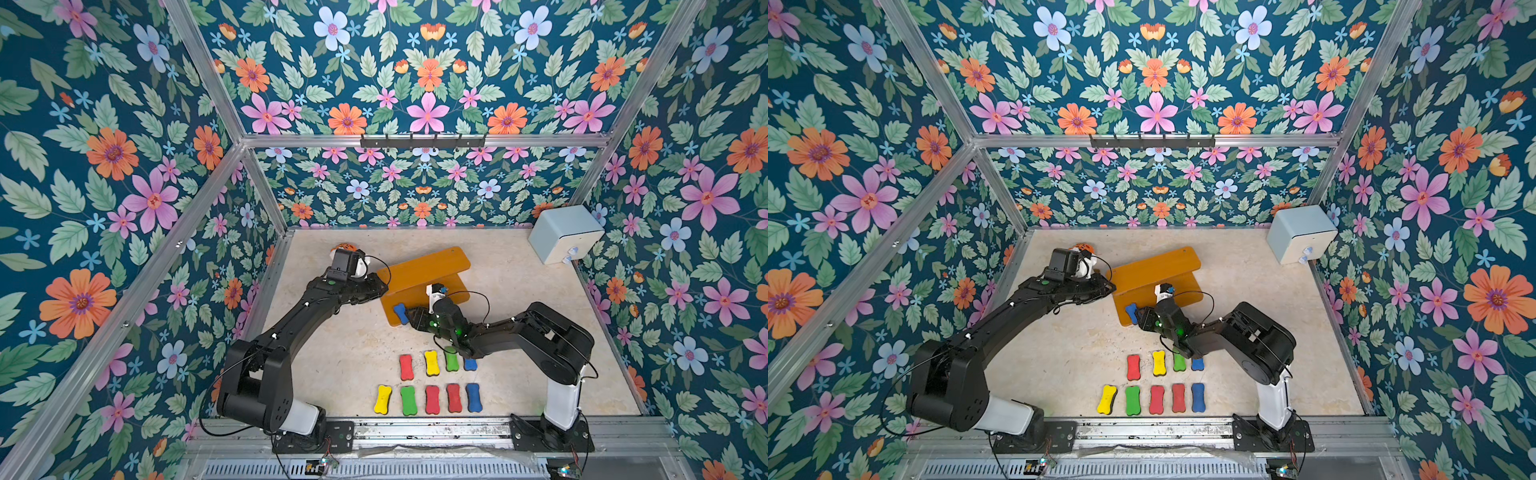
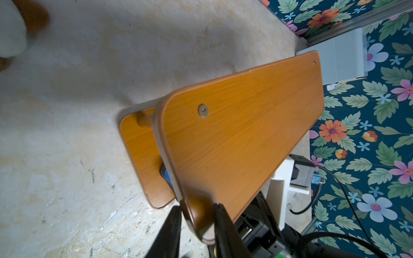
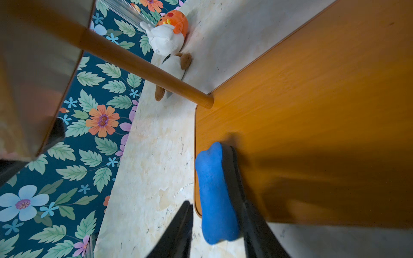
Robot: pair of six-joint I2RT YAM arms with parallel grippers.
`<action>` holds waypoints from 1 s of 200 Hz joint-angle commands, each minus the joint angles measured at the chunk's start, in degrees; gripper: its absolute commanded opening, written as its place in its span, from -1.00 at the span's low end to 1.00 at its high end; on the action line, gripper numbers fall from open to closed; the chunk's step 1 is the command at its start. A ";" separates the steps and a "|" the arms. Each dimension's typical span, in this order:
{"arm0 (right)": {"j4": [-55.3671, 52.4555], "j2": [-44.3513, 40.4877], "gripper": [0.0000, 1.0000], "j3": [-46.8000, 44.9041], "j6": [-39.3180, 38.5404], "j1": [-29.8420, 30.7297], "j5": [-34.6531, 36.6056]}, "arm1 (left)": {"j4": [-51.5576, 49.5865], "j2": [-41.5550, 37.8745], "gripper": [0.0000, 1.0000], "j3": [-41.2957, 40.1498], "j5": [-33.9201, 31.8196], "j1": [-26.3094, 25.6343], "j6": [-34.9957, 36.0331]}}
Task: Remove the whiteboard erasers from the shelf
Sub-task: Pick up the whiteboard eraser from the shelf.
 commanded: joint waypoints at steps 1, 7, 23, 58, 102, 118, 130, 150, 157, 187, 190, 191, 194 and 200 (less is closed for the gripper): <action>-0.22 0.50 -0.18 0.48 -0.99 -0.01 0.33 | -0.02 0.15 -0.41 0.26 -0.24 0.00 0.64; -0.24 0.64 -0.18 0.64 -1.01 0.06 0.29 | -0.03 0.14 -0.40 0.26 -0.20 0.01 0.68; -0.06 0.89 -0.19 0.59 -0.86 0.07 -0.13 | -0.10 0.14 -0.40 0.26 -0.24 -0.02 0.77; 0.25 0.68 -0.22 0.62 -0.20 0.42 -0.99 | -0.11 0.08 -0.40 0.15 -0.38 -0.01 0.91; -0.16 0.26 -0.23 0.90 0.40 1.86 -0.94 | -0.20 -0.15 -0.40 0.16 -0.33 0.00 1.11; -0.43 0.23 -0.23 1.11 0.68 2.34 -0.86 | -0.20 -0.17 -0.40 0.17 -0.28 0.01 1.12; -0.65 0.22 -0.24 1.19 0.81 2.47 -0.77 | -0.30 -0.29 -0.40 0.15 -0.25 -0.02 1.25; -0.94 -0.80 -0.24 0.96 1.16 2.53 -0.36 | -0.36 -0.58 -0.39 0.12 -0.28 -0.01 1.34; -1.01 -1.21 -0.24 0.79 1.30 2.48 -0.15 | -0.42 -0.63 -0.39 0.16 -0.30 -0.01 1.46; -0.45 -2.52 -0.25 -0.14 3.99 2.01 0.46 | -0.57 -0.94 -0.39 0.05 -0.48 0.04 1.77; -0.60 -2.54 -0.25 -0.01 4.10 2.01 0.58 | -0.55 -0.97 -0.39 0.04 -0.46 -0.02 1.79; -0.72 -2.65 -0.25 0.01 4.10 2.01 0.66 | -0.55 -1.00 -0.39 0.02 -0.46 -0.02 1.81; -1.11 -2.55 -0.25 0.11 4.11 2.01 0.83 | -0.55 -1.10 -0.39 0.00 -0.52 0.03 1.81; -1.65 -2.35 -0.26 0.53 4.23 2.01 1.12 | -0.55 -1.16 -0.39 -0.02 -0.55 0.02 1.87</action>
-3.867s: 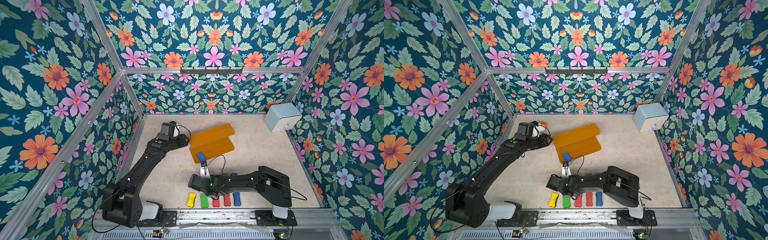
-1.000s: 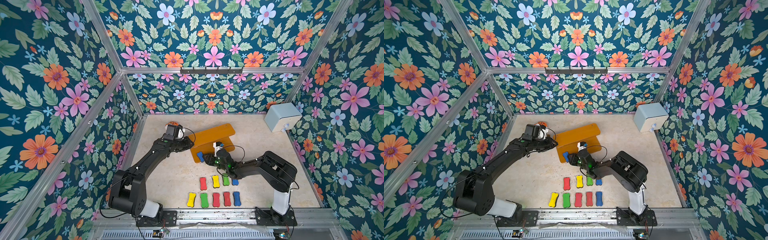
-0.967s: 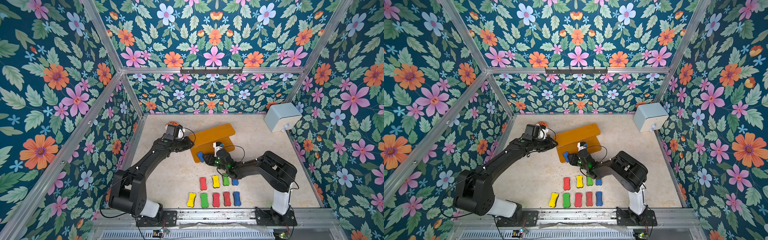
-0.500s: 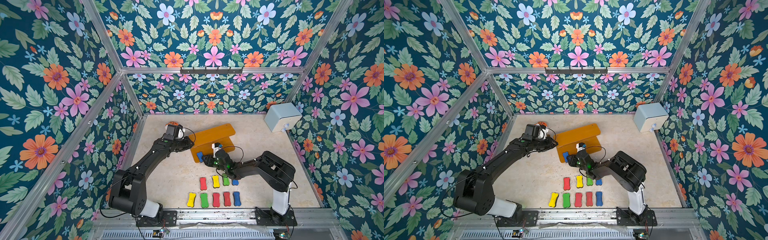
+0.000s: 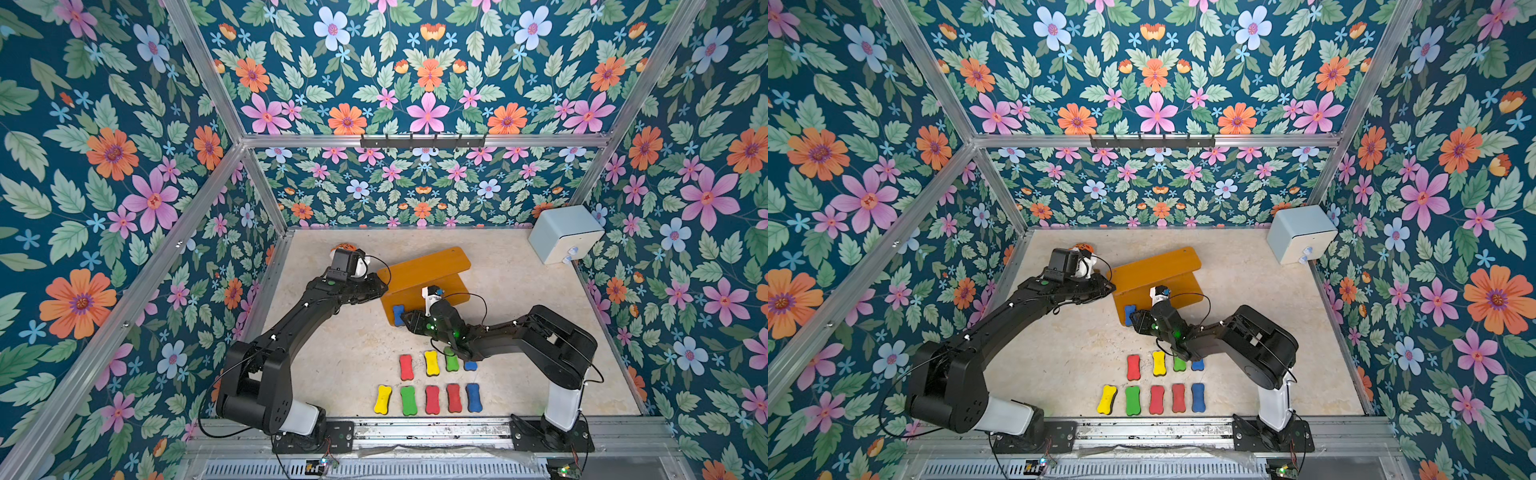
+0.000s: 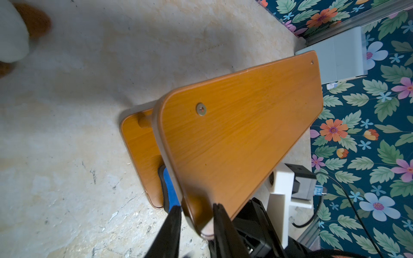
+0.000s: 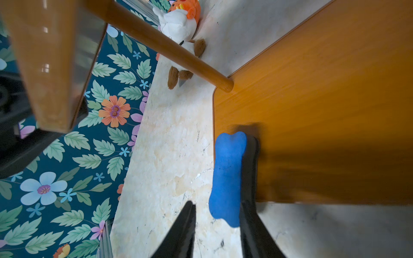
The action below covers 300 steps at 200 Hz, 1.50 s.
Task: Remove the whiteboard erasers from the shelf
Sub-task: Pick up the whiteboard eraser from the shelf.
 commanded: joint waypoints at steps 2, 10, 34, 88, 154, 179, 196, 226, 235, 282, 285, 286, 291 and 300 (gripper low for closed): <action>-0.48 -0.24 -0.26 0.66 1.43 -0.09 1.77 | -0.38 -0.39 -0.39 -0.03 -0.24 0.01 1.13; -1.16 0.05 -0.26 1.16 1.46 -0.09 1.98 | -0.29 -0.43 -0.39 -0.10 -0.24 0.00 1.23; -2.21 0.93 -0.29 2.09 1.56 -0.09 2.39 | -0.20 -0.42 -0.39 -0.18 -0.07 0.04 1.38; -4.16 3.04 -0.34 4.55 1.49 -0.19 2.84 | -0.11 -0.58 -0.39 -0.40 -0.10 -0.01 1.62; -4.94 5.10 -0.37 6.33 1.33 -0.45 2.50 | -0.11 -0.53 -0.39 -0.46 0.02 0.00 1.81; -5.09 5.70 -0.38 6.75 1.29 -0.56 2.41 | -0.02 -0.30 -0.39 -0.44 0.11 0.01 1.76; -5.20 6.02 -0.39 6.98 1.29 -0.69 2.29 | 0.06 -0.23 -0.39 -0.44 0.19 0.04 1.81; -5.26 6.31 -0.43 7.04 1.44 -0.62 2.13 | 0.06 -0.20 -0.39 -0.45 0.14 0.04 1.82; -5.26 6.36 -0.44 7.04 1.44 -0.62 2.05 | 0.15 -0.08 -0.39 -0.45 0.20 -0.01 1.81; -5.35 6.79 -0.55 7.13 1.49 -0.66 1.69 | 0.15 0.06 -0.38 -0.36 0.27 0.11 1.71; -5.35 6.80 -0.56 7.13 1.47 -0.62 1.69 | 0.15 0.06 -0.38 -0.37 0.29 0.00 1.73; -5.35 6.82 -0.57 7.08 1.51 -0.62 1.69 | 0.15 0.06 -0.38 -0.40 0.29 0.03 1.74; -5.34 6.82 -0.58 7.04 1.55 -0.67 1.69 | 0.21 0.05 -0.38 -0.41 0.33 -0.01 1.59; -5.45 6.73 -0.61 7.00 1.57 -0.63 1.69 | 0.22 0.04 -0.38 -0.28 0.37 0.03 1.64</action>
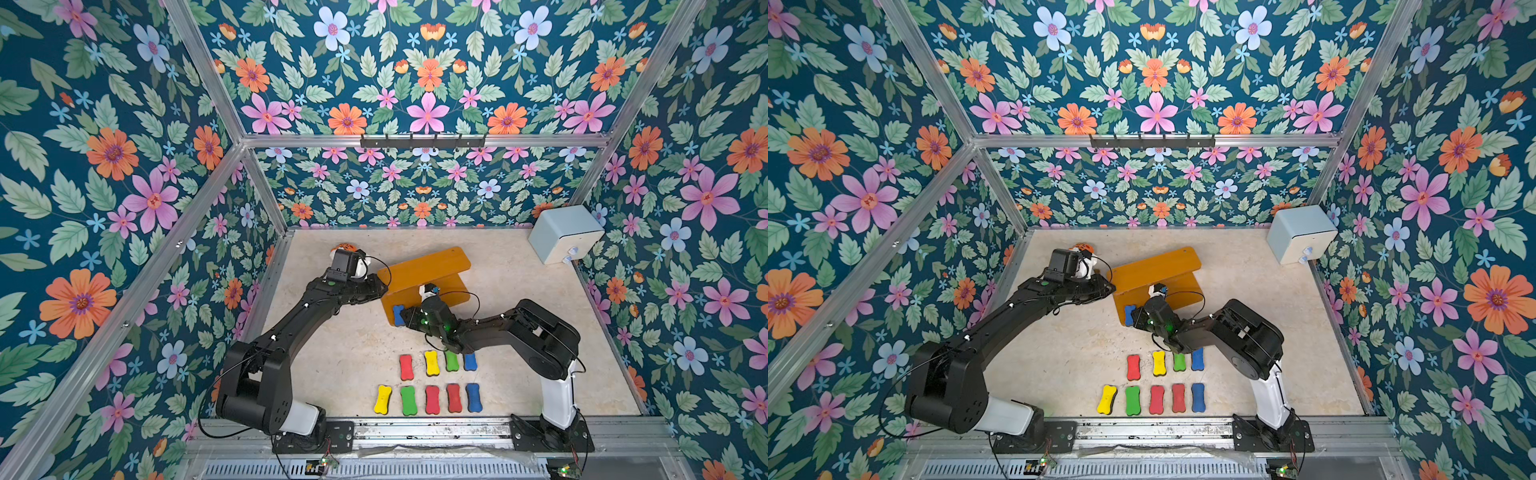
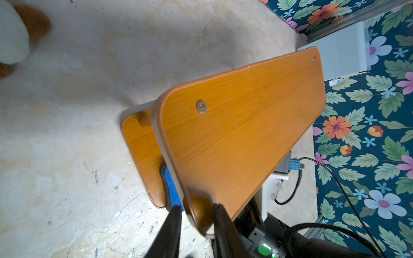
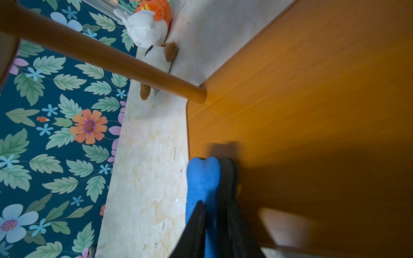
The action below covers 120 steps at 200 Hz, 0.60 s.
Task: Remove the whiteboard erasers from the shelf
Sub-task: Pick up the whiteboard eraser from the shelf.
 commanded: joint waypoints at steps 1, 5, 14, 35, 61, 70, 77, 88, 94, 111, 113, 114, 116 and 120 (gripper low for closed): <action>-0.55 0.21 -0.61 -0.06 0.03 0.03 -0.19 | 0.19 0.01 -0.38 0.05 0.51 0.05 0.57; -0.68 0.17 -0.61 -0.08 0.03 0.04 -0.19 | 0.18 -0.02 -0.38 0.02 0.58 0.02 0.59; -0.71 0.20 -0.64 -0.09 0.12 0.03 -0.11 | 0.11 -0.08 -0.38 0.16 0.59 -0.01 0.53; -0.99 0.00 -0.69 0.08 0.29 0.04 -0.10 | 0.02 -0.40 -0.37 0.28 0.59 0.04 0.59; -1.64 -0.09 -0.75 0.34 0.41 0.11 0.14 | -0.48 -1.22 -0.33 0.32 0.34 0.13 0.55; -1.81 -0.28 -0.77 0.35 0.70 0.17 0.21 | -0.67 -1.63 -0.32 0.29 0.18 -0.02 0.65; -2.09 -0.52 -0.79 0.43 0.76 0.28 0.38 | -0.91 -2.00 -0.30 0.30 0.01 0.04 0.77; -2.63 -0.81 -0.82 0.57 0.88 0.51 0.76 | -1.36 -2.75 -0.29 0.28 -0.32 0.04 0.88; -2.94 -1.07 -0.83 0.62 0.87 0.64 1.01 | -1.63 -3.19 -0.29 0.20 -0.45 0.02 1.09; -4.10 -1.74 -0.84 0.96 0.95 1.24 2.04 | -1.98 -4.83 -0.28 -0.50 -1.15 0.05 1.19; -4.20 -1.80 -0.85 1.01 0.99 1.33 2.13 | -2.00 -5.02 -0.28 -0.64 -1.16 0.06 1.23; -4.21 -1.91 -0.85 1.03 0.97 1.34 2.16 | -2.04 -5.10 -0.28 -0.66 -1.21 0.06 1.28; -4.29 -1.90 -0.85 1.05 1.02 1.42 2.24 | -2.12 -5.29 -0.28 -0.75 -1.31 0.11 1.27; -4.54 -2.10 -0.85 1.06 1.09 1.62 2.57 | -2.28 -5.70 -0.28 -1.00 -1.41 0.11 1.39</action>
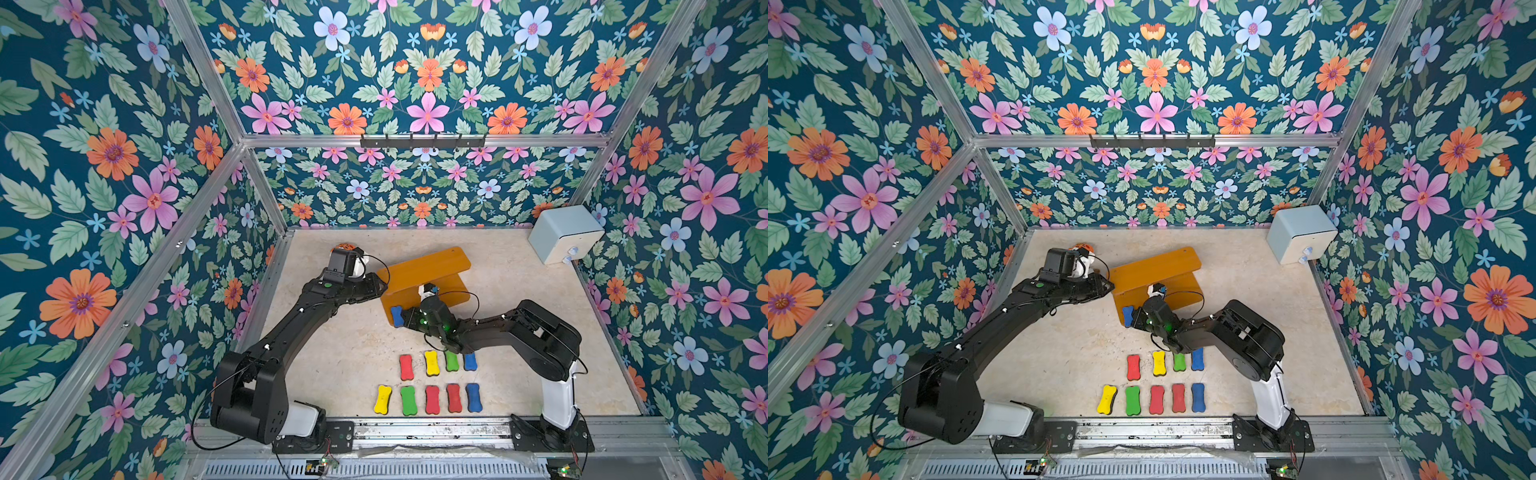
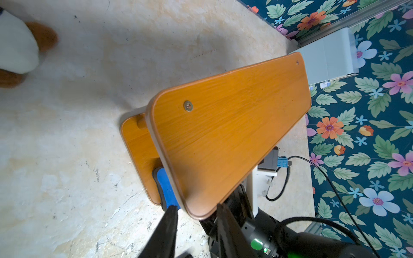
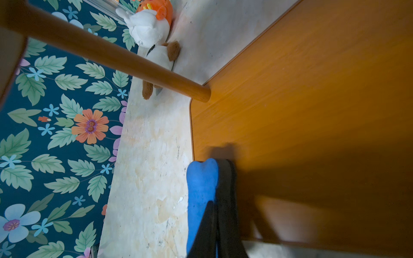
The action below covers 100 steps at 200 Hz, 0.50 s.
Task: Remove the whiteboard erasers from the shelf
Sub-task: Pick up the whiteboard eraser from the shelf.
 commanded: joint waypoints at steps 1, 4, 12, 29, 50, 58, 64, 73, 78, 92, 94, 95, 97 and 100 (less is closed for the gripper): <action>-2.55 -1.05 -0.85 0.51 0.63 0.77 2.14 | -1.22 -1.85 -0.28 -0.84 -1.16 0.04 1.21; -2.74 -1.20 -0.85 0.58 0.75 0.87 2.36 | -1.30 -2.15 -0.28 -0.97 -1.27 0.06 1.20; -3.30 -1.61 -0.85 0.60 0.97 1.15 2.89 | -1.59 -2.96 -0.28 -1.49 -1.70 0.01 1.39; -4.52 -2.79 -0.87 0.42 2.00 2.14 4.43 | -2.28 -4.93 -0.28 -2.73 -2.84 0.09 1.84; -6.69 -4.89 -0.90 -0.09 4.38 3.56 6.97 | -3.22 -7.22 -0.27 -4.41 -5.16 0.02 2.51; -7.78 -5.73 -0.90 -0.19 5.59 4.49 8.18 | -3.44 -7.90 -0.27 -5.07 -6.00 0.10 2.84; -8.73 -6.27 -0.90 -0.19 6.48 5.18 9.24 | -3.67 -8.42 -0.27 -5.49 -6.50 0.06 3.08; -10.11 -7.03 -0.91 -0.12 7.96 6.33 10.45 | -4.04 -8.91 -0.26 -6.10 -7.24 0.05 3.34; -10.91 -7.40 -0.91 0.02 8.90 7.01 11.11 | -4.22 -9.14 -0.27 -6.29 -7.58 0.02 3.47; -14.16 -7.97 -0.92 0.74 12.27 9.09 13.02 | -4.25 -9.43 -0.27 -7.13 -8.20 0.09 3.70; -14.49 -8.13 -0.92 0.81 12.78 9.36 13.23 | -4.31 -9.41 -0.27 -7.21 -8.30 0.04 3.68; -14.62 -8.15 -0.92 0.79 13.08 9.53 13.32 | -4.32 -9.39 -0.27 -7.22 -8.31 0.03 3.68; -15.00 -8.22 -0.92 0.84 13.53 9.87 13.57 | -4.49 -9.37 -0.28 -7.23 -8.35 0.07 3.74; -15.45 -8.27 -0.93 0.94 14.32 10.41 14.02 | -4.55 -9.30 -0.28 -7.23 -8.43 0.05 3.91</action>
